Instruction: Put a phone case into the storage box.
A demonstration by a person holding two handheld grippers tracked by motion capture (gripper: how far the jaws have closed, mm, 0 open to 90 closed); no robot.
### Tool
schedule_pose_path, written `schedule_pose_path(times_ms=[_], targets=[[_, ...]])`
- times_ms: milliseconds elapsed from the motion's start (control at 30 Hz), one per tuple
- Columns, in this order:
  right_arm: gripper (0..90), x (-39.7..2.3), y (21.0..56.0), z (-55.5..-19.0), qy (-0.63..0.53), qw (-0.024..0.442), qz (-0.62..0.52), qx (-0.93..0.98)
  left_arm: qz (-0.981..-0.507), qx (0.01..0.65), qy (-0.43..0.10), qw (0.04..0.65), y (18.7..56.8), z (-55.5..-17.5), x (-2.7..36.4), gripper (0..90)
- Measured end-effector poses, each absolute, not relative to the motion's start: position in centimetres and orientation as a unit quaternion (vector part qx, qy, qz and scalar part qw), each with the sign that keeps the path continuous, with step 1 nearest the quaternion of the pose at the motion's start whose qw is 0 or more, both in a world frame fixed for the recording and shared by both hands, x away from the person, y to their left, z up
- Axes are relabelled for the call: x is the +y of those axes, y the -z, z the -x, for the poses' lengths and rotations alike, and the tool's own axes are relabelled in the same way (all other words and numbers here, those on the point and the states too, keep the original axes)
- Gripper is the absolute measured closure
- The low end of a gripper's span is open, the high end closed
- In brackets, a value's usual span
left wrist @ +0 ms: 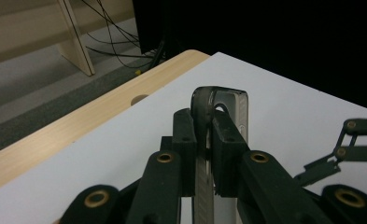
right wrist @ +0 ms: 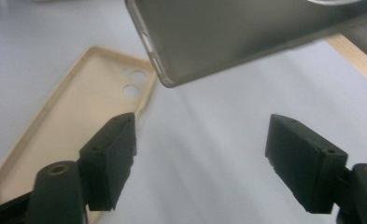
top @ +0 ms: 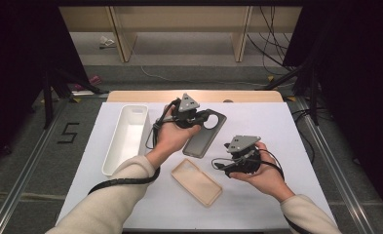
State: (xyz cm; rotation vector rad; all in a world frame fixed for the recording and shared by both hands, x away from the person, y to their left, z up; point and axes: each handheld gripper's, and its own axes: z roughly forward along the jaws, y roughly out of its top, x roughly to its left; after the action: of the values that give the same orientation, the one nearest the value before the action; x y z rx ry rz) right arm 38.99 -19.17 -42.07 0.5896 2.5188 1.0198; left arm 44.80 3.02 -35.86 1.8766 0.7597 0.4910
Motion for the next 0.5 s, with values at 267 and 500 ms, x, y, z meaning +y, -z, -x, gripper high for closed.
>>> schedule_pose_path(times_ms=[267,500], targets=[[19.9,-20.6,42.0,-39.4,-0.385,0.185,-0.251,0.869,-0.763,0.306,-0.226,0.523,35.6,-44.6,4.9,81.6],[18.6,-20.9,41.9,-39.5,-0.391,0.194,-0.26,0.861,-0.754,0.309,-0.236,0.53,35.5,-44.4,6.4,81.5]])
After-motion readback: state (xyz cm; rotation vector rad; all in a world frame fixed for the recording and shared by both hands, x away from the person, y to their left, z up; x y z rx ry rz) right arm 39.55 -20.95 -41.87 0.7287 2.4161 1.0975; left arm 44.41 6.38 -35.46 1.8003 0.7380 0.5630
